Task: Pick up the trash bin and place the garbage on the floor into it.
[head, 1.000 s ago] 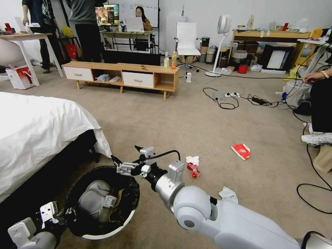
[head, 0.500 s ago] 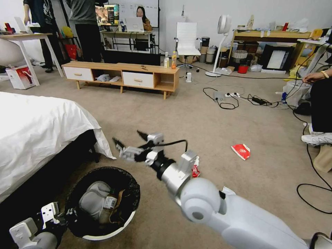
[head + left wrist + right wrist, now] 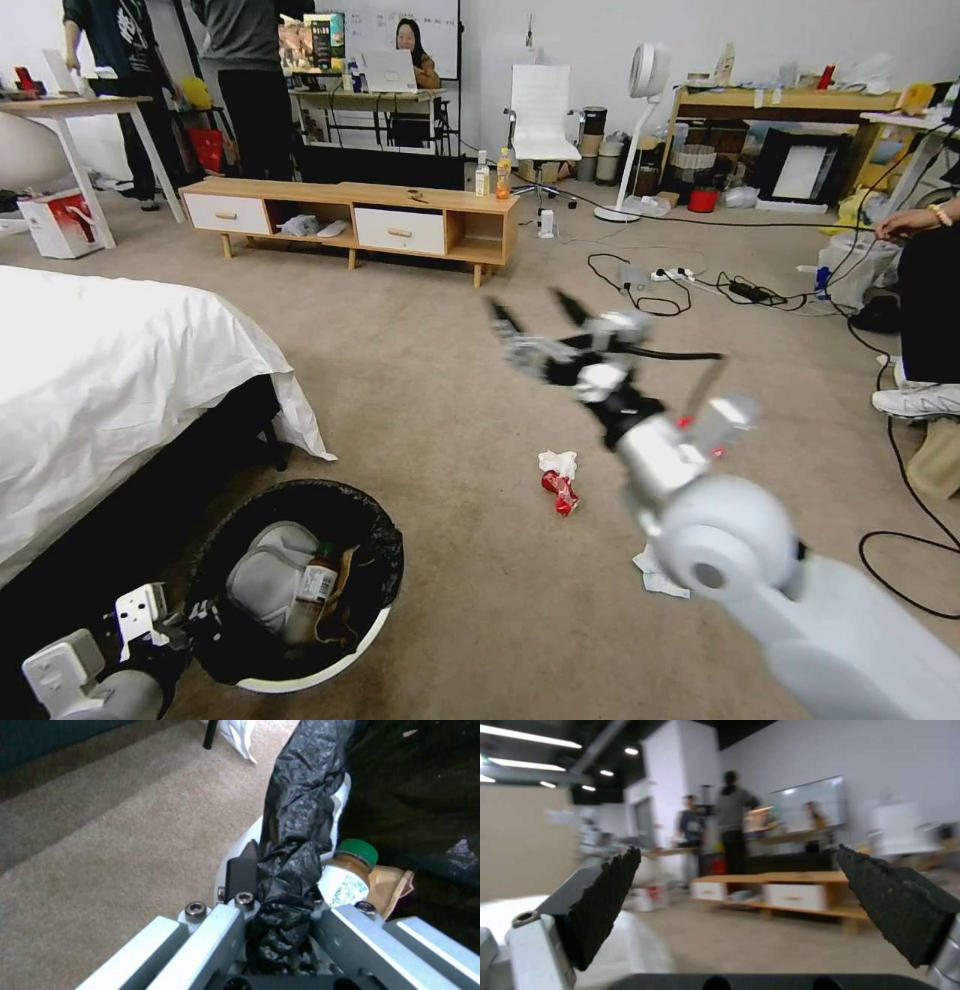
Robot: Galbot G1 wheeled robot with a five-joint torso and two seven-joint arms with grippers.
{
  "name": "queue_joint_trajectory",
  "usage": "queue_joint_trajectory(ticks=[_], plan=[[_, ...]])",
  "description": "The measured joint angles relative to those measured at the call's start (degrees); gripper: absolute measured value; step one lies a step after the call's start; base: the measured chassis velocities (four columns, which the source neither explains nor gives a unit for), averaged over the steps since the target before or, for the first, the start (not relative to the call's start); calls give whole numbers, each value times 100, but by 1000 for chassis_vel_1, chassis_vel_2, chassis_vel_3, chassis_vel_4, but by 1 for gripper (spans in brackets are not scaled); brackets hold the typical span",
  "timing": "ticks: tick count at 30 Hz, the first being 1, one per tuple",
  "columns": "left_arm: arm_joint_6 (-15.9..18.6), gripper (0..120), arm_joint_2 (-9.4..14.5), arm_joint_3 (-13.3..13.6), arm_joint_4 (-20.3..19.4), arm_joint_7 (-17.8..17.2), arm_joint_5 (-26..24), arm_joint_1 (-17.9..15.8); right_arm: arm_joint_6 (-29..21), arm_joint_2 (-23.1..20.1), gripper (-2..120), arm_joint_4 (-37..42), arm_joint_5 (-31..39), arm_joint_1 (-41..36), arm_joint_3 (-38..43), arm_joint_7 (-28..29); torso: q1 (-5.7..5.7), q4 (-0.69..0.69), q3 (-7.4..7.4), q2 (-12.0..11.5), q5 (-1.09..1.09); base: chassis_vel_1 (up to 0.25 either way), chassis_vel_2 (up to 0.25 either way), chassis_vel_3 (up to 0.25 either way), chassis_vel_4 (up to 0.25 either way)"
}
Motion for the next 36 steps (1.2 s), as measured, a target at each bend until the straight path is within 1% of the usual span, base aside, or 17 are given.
queue_joint_trajectory(ticks=[1,2,4,7,10,12,16,18,19,20,22,25,26,28,31,35,36], plan=[[0,1,-68,-71,-85,21,19,85,194,-27,98,-54,-359,-248,209,7,0,1,0,0,-2,0,0,0,0],[0,1,-68,-71,-85,21,19,85,194,-27,98,-54,-359,-248,209,7,0,1,0,0,-2,0,0,0,0],[0,1,-164,-145,-173,45,87,163,300,58,98,-97,-748,-466,414,95,0,12,0,0,1,0,0,0,0],[0,1,-198,-156,-200,59,181,170,333,148,99,-86,-1001,-652,663,155,0,12,0,0,-2,0,0,0,0],[0,1,-236,-145,-213,85,278,164,300,310,99,-15,-1420,-1029,1169,306,0,5,0,0,-2,0,0,0,0],[0,1,-279,-118,-219,104,331,155,246,491,99,73,-1879,-1598,1705,439,0,4,0,0,-1,0,0,0,0],[0,1,-300,-104,-225,114,375,156,321,596,98,174,-2203,-2117,1946,461,0,6,0,0,-3,0,0,0,0],[-1,1,-314,-84,-237,127,417,150,380,758,95,296,-2881,-2797,2156,637,0,4,0,0,-3,0,0,0,0],[-1,1,-314,-84,-237,127,417,150,380,758,95,296,-2881,-2797,2156,637,0,4,0,0,-3,0,0,0,0],[-1,1,-316,-80,-247,138,430,146,481,846,88,332,-3260,-3102,2247,676,0,4,0,0,-1,0,0,0,0],[-1,1,-316,-79,-251,141,433,146,539,890,85,343,-3440,-3244,2297,691,0,6,0,0,-2,0,0,0,0],[-1,1,-314,-75,-257,149,436,149,807,1157,68,306,-4168,-3886,2454,976,0,5,0,0,-3,0,0,0,0],[-1,1,-314,-75,-257,149,436,149,807,1157,68,306,-4168,-3886,2454,976,0,5,0,0,-3,0,0,0,0],[-1,1,-305,-66,-257,156,436,158,993,1295,57,215,-4405,-4188,2522,1119,0,6,0,0,-3,0,0,0,0],[-1,1,-296,-43,-257,173,448,163,1149,1416,46,95,-4591,-4397,2541,1227,0,5,0,0,-2,0,0,0,0],[-1,1,-286,-25,-247,192,454,163,1206,1492,36,40,-4676,-4430,2543,1251,0,5,0,0,-2,0,0,0,0],[-1,1,-272,-18,-225,205,461,161,1212,1525,30,21,-4700,-4423,2538,1259,0,6,0,1,-2,0,0,0,0]])
